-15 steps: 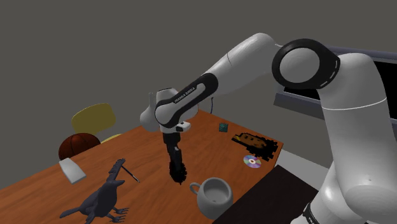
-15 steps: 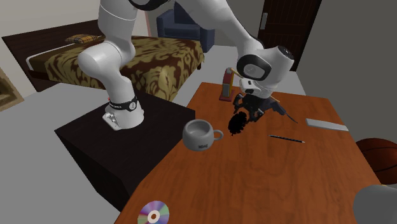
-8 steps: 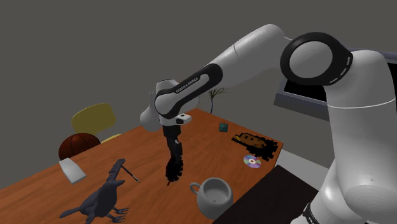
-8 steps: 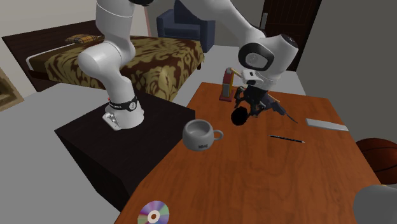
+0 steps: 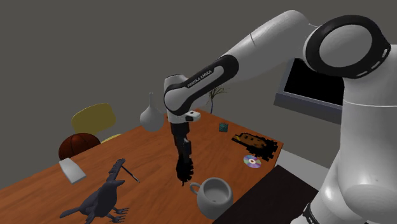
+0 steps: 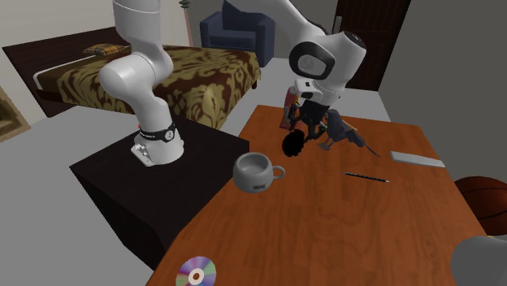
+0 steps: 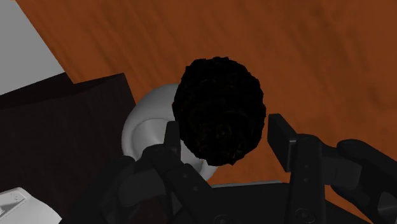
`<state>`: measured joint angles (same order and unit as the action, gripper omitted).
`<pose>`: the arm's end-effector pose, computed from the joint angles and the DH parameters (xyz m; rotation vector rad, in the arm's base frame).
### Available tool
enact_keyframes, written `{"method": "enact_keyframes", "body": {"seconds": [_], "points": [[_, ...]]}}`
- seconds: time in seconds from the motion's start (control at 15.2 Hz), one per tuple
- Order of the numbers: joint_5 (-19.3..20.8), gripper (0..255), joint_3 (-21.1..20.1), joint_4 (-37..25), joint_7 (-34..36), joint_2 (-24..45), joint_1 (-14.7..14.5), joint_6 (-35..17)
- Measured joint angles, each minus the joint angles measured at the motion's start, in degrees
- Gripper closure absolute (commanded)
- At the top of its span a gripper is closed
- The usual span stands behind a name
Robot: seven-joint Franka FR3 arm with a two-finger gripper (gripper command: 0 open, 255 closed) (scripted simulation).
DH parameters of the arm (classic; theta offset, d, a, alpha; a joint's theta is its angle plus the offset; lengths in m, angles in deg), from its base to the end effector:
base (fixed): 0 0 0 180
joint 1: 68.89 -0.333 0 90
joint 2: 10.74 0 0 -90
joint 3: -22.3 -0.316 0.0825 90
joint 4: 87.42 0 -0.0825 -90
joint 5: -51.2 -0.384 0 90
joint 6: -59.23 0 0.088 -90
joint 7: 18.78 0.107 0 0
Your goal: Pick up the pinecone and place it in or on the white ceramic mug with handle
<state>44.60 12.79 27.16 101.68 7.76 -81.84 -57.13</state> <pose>0.5244 0.2217 0.2797 1.8256 -2.2481 -0.3395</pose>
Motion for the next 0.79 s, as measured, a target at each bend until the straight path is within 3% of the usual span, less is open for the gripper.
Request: {"method": "enact_keyframes", "body": {"seconds": [0.53, 0.79], "points": [[-3.14, 255, -0.37, 20.59, -2.95, -16.65, 1.05, -4.2], [-3.38, 255, -0.33, 22.77, -3.44, -16.69, 1.08, -6.29]]}}
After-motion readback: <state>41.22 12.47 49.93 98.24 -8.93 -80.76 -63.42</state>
